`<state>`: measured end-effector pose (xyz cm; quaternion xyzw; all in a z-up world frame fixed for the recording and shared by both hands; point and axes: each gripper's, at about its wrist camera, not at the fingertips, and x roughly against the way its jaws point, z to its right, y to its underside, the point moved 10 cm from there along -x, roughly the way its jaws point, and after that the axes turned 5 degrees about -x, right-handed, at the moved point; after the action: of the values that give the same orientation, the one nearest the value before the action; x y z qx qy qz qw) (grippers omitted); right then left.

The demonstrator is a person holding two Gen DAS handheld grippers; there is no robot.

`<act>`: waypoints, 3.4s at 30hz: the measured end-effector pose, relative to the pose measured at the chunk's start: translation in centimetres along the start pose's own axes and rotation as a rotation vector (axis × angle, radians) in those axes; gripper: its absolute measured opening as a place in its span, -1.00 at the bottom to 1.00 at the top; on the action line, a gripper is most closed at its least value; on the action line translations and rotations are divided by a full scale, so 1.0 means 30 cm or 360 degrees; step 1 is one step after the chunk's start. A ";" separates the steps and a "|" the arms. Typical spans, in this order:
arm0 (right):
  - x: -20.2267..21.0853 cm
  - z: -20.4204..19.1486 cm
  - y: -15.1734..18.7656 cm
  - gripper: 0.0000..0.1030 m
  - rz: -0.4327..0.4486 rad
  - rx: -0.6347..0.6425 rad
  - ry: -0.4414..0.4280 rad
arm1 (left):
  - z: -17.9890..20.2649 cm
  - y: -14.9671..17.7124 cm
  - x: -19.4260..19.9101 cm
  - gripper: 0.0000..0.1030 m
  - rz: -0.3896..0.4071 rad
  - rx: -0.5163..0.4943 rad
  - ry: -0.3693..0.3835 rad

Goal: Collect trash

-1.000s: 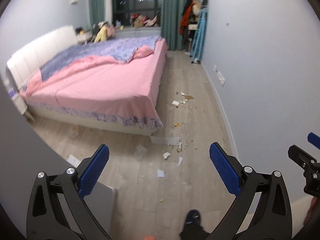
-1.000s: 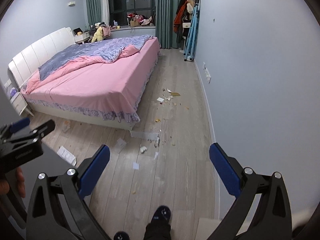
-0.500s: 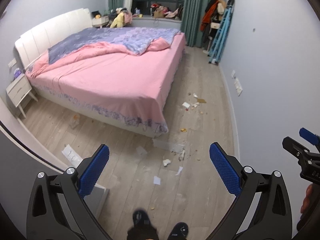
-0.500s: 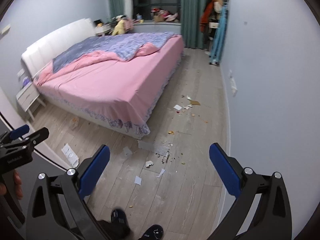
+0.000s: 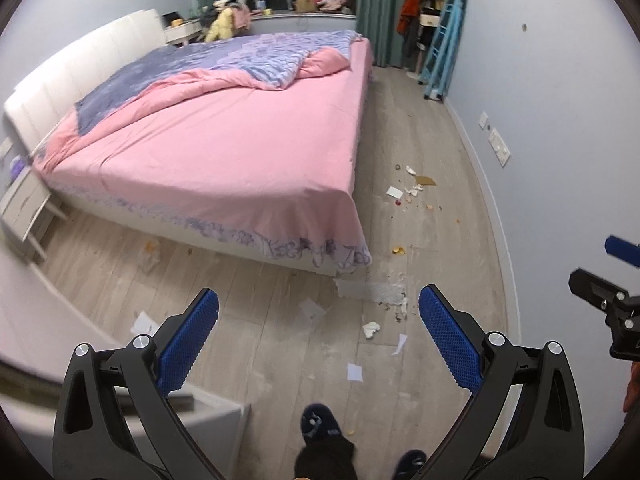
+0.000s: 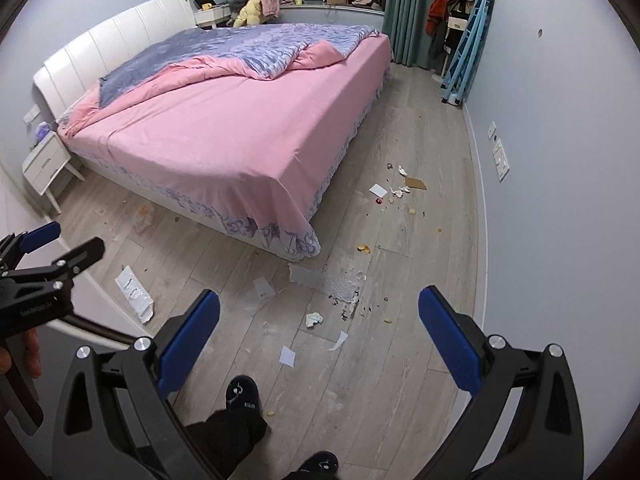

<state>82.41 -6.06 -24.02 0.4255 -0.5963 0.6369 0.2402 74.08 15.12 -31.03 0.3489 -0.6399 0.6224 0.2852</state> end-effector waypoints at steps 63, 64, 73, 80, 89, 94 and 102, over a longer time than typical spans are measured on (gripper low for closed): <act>-2.261 0.049 0.888 0.88 -0.0301 0.0404 -0.0325 | 0.111 0.887 -2.224 0.89 -0.0199 -0.0417 0.0068; -2.269 0.053 0.894 0.88 -0.0311 0.0399 -0.0327 | 0.108 0.891 -2.233 0.89 -0.0207 -0.0406 0.0070; -2.294 0.045 0.944 0.88 -0.0324 0.0492 -0.0301 | 0.102 0.924 -2.287 0.89 -0.0233 -0.0350 0.0071; -2.316 0.040 0.953 0.86 -0.0343 0.0460 -0.0307 | 0.094 0.948 -2.323 0.87 -0.0268 -0.0328 0.0080; -2.333 0.016 0.971 0.51 -0.0368 0.0492 -0.0326 | 0.100 0.979 -2.339 0.48 -0.0301 -0.0325 0.0091; -2.340 0.005 0.989 0.15 -0.0376 0.0528 -0.0333 | 0.119 0.974 -2.332 0.14 -0.0271 -0.0342 0.0120; -2.342 -0.015 0.987 -0.20 -0.0368 0.0565 -0.0333 | 0.157 0.970 -2.326 -0.35 -0.0266 -0.0361 0.0177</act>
<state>94.91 3.40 -98.62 0.5902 -0.4440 0.6525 0.1698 92.53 16.29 -104.49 0.3316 -0.6580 0.5387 0.4087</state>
